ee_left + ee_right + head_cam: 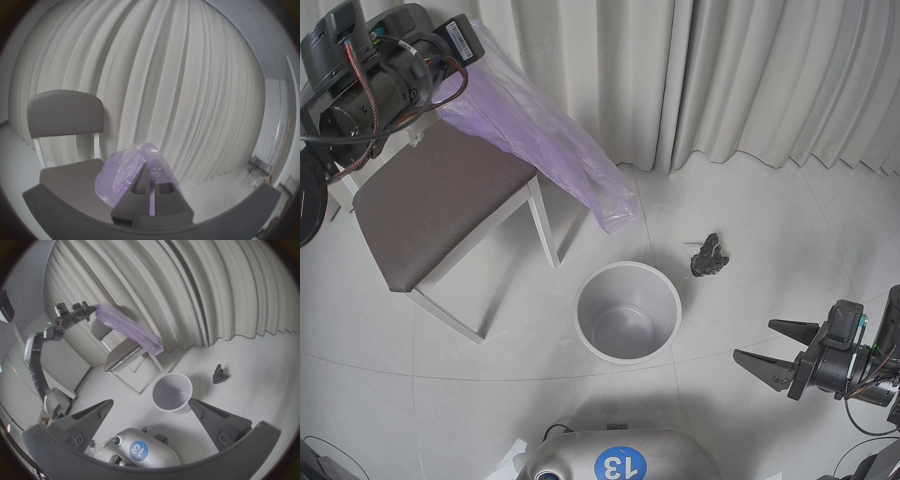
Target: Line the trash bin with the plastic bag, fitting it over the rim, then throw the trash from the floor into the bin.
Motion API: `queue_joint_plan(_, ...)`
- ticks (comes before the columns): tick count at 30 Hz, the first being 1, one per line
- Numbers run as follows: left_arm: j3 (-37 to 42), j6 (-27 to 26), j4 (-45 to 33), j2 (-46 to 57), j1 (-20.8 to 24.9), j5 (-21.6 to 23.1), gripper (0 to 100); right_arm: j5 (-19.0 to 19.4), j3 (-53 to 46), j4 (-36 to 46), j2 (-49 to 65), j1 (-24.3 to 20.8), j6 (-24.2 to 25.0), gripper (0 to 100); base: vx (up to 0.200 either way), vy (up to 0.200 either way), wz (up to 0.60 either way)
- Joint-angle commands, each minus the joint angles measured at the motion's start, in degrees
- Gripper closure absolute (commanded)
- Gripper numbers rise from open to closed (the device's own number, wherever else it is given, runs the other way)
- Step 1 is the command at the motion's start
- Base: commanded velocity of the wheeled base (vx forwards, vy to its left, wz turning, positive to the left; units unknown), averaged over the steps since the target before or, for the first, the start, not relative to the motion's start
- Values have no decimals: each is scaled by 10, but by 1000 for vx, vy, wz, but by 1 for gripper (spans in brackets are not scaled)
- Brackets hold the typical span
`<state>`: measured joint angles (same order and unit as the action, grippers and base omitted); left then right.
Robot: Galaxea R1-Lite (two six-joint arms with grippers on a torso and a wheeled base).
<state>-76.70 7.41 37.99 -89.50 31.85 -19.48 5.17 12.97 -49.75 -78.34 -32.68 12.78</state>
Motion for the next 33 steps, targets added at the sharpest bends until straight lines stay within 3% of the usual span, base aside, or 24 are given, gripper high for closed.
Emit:
queue_joint_plan(1, 74, 9, 80, -4, 49, -9, 100, -42, 6, -9, -48, -35, 11, 0, 0, 0, 0)
queue_joint_plan(8, 156, 5, 276, -53, 80, -18, 100, -66, -14, -87, -89, -42, 44, 0, 0, 0, 0)
queue_joint_plan(16, 233, 11, 349, -41, 109, -27, 100, -101, -8, -219, -170, -42, 107, 0, 0, 0, 0)
queue_joint_plan(24, 275, 11, 416, -42, 117, -28, 100, -104, -20, -360, -285, -36, 110, 0, 0, 0, 0)
queue_joint_plan(30, 277, 20, 416, -23, 123, -28, 100, -104, -22, -370, -299, -28, 112, 0, 0, 0, 0)
queue_joint_plan(33, 285, 20, 416, -5, 149, -28, 100, -119, -8, -381, -320, -25, 120, 0, 0, 0, 0)
